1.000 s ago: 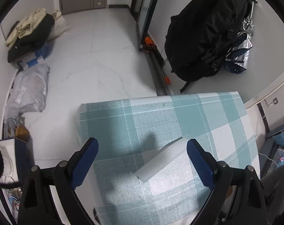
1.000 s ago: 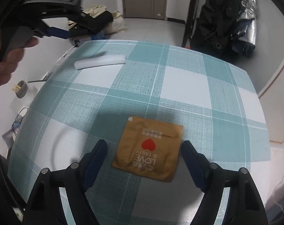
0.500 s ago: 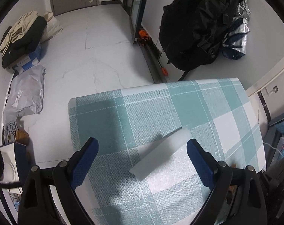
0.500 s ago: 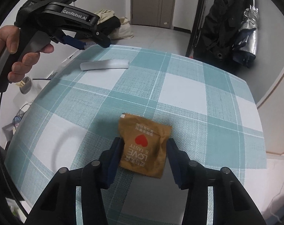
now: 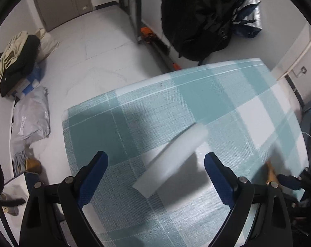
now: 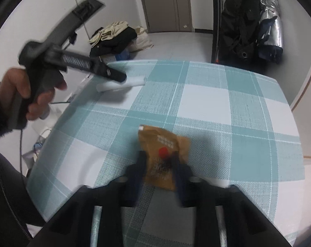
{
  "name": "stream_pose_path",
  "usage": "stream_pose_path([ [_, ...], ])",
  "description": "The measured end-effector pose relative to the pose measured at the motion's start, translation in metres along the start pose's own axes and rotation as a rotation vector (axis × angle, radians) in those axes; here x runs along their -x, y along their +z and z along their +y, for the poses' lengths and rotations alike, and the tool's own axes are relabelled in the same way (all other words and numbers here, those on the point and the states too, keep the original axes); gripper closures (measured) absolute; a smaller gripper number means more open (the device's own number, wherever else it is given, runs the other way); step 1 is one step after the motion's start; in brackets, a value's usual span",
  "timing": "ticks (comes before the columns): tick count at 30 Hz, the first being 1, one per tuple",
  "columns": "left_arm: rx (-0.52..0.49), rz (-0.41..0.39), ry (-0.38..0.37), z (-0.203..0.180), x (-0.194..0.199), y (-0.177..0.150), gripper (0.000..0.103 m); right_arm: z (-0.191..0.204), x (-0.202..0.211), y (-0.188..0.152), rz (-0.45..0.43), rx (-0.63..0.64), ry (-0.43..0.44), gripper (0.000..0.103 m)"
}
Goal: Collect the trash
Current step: 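Grasp the brown heart-printed packet with the right tool while the left tool grasps the white foam strip, then carry the brown packet and foam strip in both tools over the bin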
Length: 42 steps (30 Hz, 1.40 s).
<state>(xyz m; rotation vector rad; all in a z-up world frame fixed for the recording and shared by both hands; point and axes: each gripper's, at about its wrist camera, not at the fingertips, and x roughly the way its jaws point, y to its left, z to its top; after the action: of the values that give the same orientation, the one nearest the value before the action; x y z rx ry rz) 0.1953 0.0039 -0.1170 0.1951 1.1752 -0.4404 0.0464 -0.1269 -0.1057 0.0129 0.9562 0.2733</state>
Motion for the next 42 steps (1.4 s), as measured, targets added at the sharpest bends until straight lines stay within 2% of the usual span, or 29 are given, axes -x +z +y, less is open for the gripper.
stream_pose_path([
  [1, 0.005, 0.005, -0.018, 0.001, -0.002, 0.000, 0.016, -0.002, 0.001, 0.000, 0.000, -0.009, 0.011, 0.084],
  [2, 0.003, 0.010, -0.017, 0.000, -0.003, 0.000, 0.023, -0.004, 0.002, -0.001, -0.003, -0.017, 0.017, 0.085],
  [3, -0.004, 0.013, -0.005, -0.002, -0.005, 0.000, 0.032, -0.006, 0.003, -0.001, -0.005, -0.025, 0.021, 0.085],
  [5, -0.035, 0.001, 0.026, -0.007, -0.005, 0.000, 0.039, -0.008, 0.006, -0.001, -0.012, -0.037, 0.028, 0.088],
  [7, -0.050, -0.005, 0.017, -0.009, -0.003, 0.000, 0.050, -0.012, 0.011, 0.000, -0.028, -0.047, 0.034, 0.091],
  [9, -0.057, -0.004, -0.009, -0.012, -0.001, 0.001, 0.073, -0.015, 0.016, 0.001, -0.037, -0.061, 0.038, 0.093],
  [13, -0.066, -0.001, -0.014, -0.015, 0.000, 0.000, 0.082, -0.025, 0.024, 0.002, -0.050, -0.085, 0.032, 0.098],
  [15, -0.036, -0.004, -0.025, -0.011, 0.003, -0.001, 0.089, -0.030, 0.028, 0.002, -0.055, -0.094, 0.026, 0.098],
  [17, -0.010, -0.001, -0.037, -0.009, 0.004, -0.002, 0.092, -0.035, 0.033, 0.002, -0.061, -0.110, 0.029, 0.098],
  [28, 0.017, 0.000, 0.008, -0.020, 0.007, -0.004, 0.099, -0.050, 0.077, 0.009, -0.126, -0.115, 0.062, 0.098],
  [35, 0.016, 0.003, 0.038, -0.031, 0.009, -0.013, 0.100, -0.070, 0.109, 0.002, -0.164, -0.152, 0.074, 0.098],
  [42, 0.067, 0.002, 0.011, -0.039, 0.021, -0.019, 0.100, -0.085, 0.139, -0.004, -0.216, -0.161, 0.085, 0.098],
])
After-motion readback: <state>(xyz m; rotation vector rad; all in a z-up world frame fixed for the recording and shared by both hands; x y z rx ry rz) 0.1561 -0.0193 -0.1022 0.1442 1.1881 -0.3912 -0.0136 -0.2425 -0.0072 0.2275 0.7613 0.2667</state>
